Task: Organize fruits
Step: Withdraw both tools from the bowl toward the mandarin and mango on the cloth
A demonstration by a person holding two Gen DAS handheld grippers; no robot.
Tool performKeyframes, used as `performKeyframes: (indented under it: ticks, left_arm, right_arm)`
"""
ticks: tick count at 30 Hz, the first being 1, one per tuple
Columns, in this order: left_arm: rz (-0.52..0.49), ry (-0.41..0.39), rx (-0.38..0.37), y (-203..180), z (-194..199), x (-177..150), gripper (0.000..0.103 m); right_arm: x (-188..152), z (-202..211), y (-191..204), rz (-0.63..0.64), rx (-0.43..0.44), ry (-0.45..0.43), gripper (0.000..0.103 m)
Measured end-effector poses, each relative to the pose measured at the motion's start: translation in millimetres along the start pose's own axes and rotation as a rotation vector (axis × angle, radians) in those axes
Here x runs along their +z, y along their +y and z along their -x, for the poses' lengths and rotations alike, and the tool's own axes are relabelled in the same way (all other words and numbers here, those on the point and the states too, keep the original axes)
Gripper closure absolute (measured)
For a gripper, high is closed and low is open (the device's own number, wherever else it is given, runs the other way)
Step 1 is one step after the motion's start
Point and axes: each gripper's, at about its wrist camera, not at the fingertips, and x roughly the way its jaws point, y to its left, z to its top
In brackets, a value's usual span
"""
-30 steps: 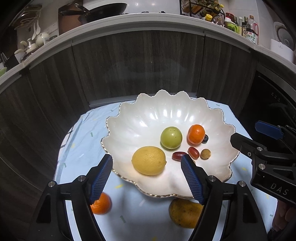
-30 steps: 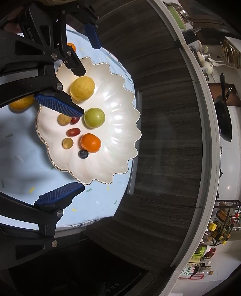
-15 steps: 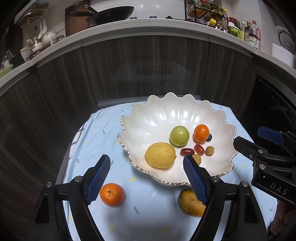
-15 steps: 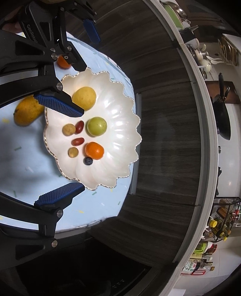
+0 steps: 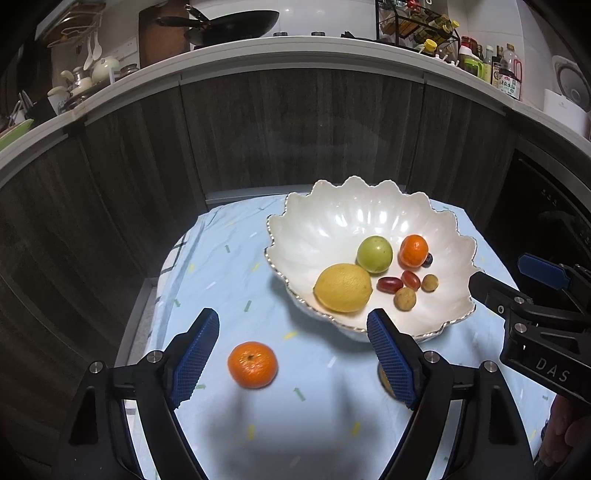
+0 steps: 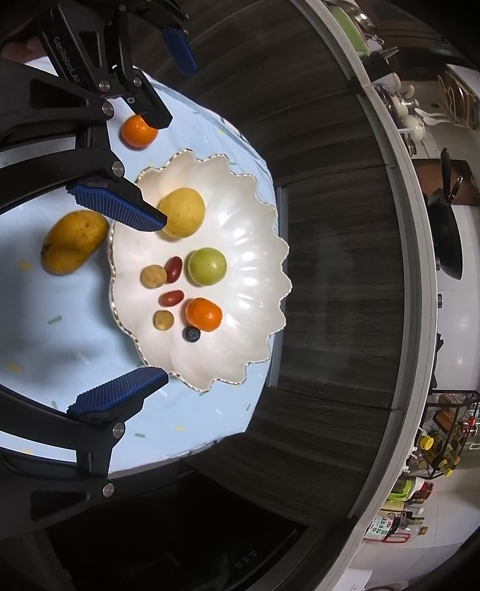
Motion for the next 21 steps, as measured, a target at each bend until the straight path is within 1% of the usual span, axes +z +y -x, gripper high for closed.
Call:
performKeyframes:
  ticks: [11, 16, 19, 21]
  left_arm:
    - [-0.002, 0.025, -0.007, 28.4, -2.1, -19.1, 0.021]
    - [-0.007, 0.035, -0.007, 39.1, -7.5, -26.7, 0.021]
    - [-0.018, 0.044, -0.008, 43.6, -12.6, -32.3, 0.021]
    - [-0.024, 0.051, -0.009, 45.5, -16.7, -35.2, 0.021]
  right_arm:
    - [-20.3, -0.5, 21.8, -0.053, -0.055, 0.012, 0.026]
    - [-30.4, -7.0, 33.2, -0.054, -0.074, 0.027, 0.026]
    - [-36.3, -11.4, 37.3, -0.06, -0.094, 0.028, 0.022]
    - [-40.8, -15.0, 39.8, -0.066, -0.098, 0.036, 0.022]
